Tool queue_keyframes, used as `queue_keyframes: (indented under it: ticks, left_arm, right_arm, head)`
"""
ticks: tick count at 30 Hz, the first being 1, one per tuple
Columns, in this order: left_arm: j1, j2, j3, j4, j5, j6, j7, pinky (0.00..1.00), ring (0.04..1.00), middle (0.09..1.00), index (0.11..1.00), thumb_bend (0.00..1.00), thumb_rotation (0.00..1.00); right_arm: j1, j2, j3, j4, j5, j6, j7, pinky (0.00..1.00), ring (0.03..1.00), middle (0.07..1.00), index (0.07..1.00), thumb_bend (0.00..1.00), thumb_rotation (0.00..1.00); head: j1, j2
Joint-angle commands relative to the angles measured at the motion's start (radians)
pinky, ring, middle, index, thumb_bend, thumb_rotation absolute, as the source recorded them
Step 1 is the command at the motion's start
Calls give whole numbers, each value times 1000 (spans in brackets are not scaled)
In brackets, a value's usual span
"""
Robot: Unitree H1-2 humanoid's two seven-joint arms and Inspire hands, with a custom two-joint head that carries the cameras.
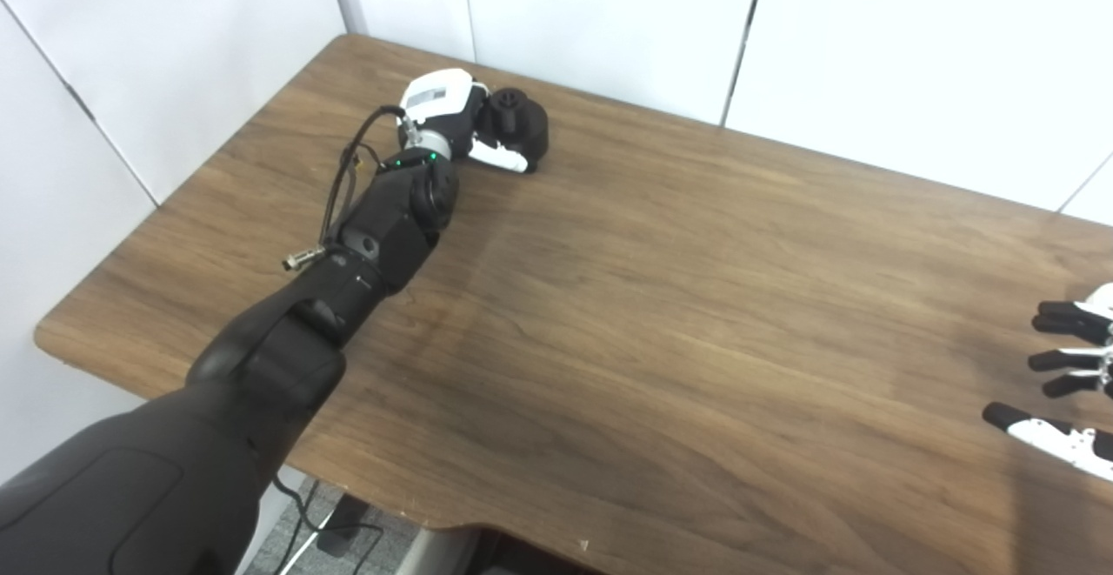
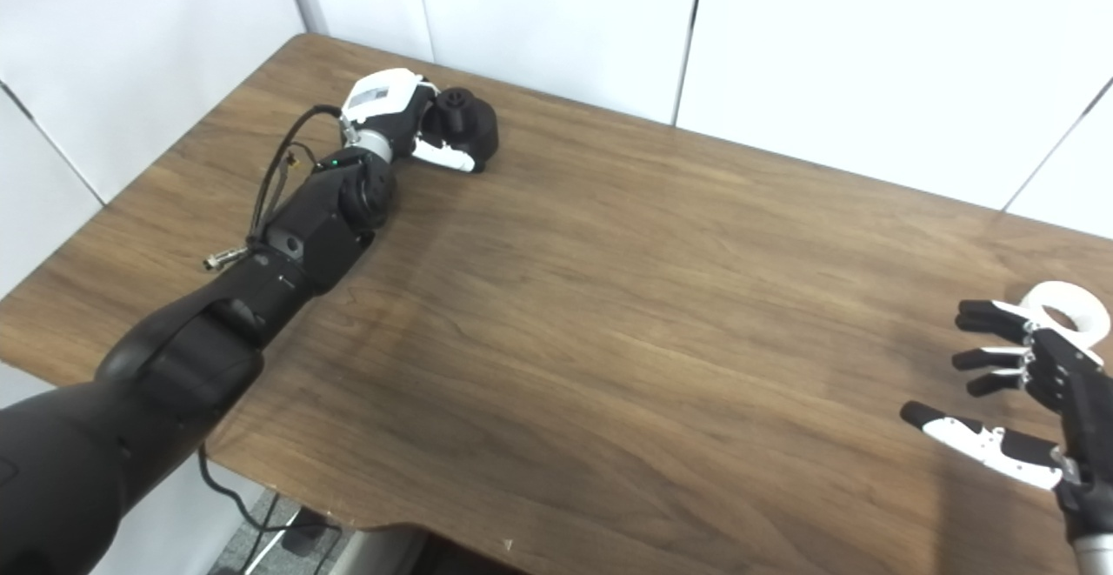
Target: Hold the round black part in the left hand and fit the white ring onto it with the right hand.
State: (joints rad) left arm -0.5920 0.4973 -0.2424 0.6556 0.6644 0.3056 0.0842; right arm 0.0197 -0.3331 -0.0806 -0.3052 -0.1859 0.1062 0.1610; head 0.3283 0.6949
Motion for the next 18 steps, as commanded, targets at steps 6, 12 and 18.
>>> queue_keyframes:
  ticks: [6, 12, 18]
  left_arm:
    - [-33, 13, 16, 7, -21, -20, 33, 1000, 975, 892, 586, 914, 144]
    - [-21, 15, 22, 10, -36, -78, 89, 943, 935, 860, 486, 533, 65]
    - [-4, 27, 20, -11, -56, -163, 97, 840, 909, 848, 486, 525, 66]
  right_arm:
    - [-23, -29, -14, -38, 4, -13, -4, 476, 597, 729, 714, 704, 29]
    - [-26, -32, -10, -29, 6, -27, -6, 481, 593, 722, 713, 705, 24]
    - [-35, -31, -2, -28, 1, -18, -7, 486, 592, 722, 712, 705, 42]
  head:
    - [2, 2]
    - [7, 2]
    - [4, 5]
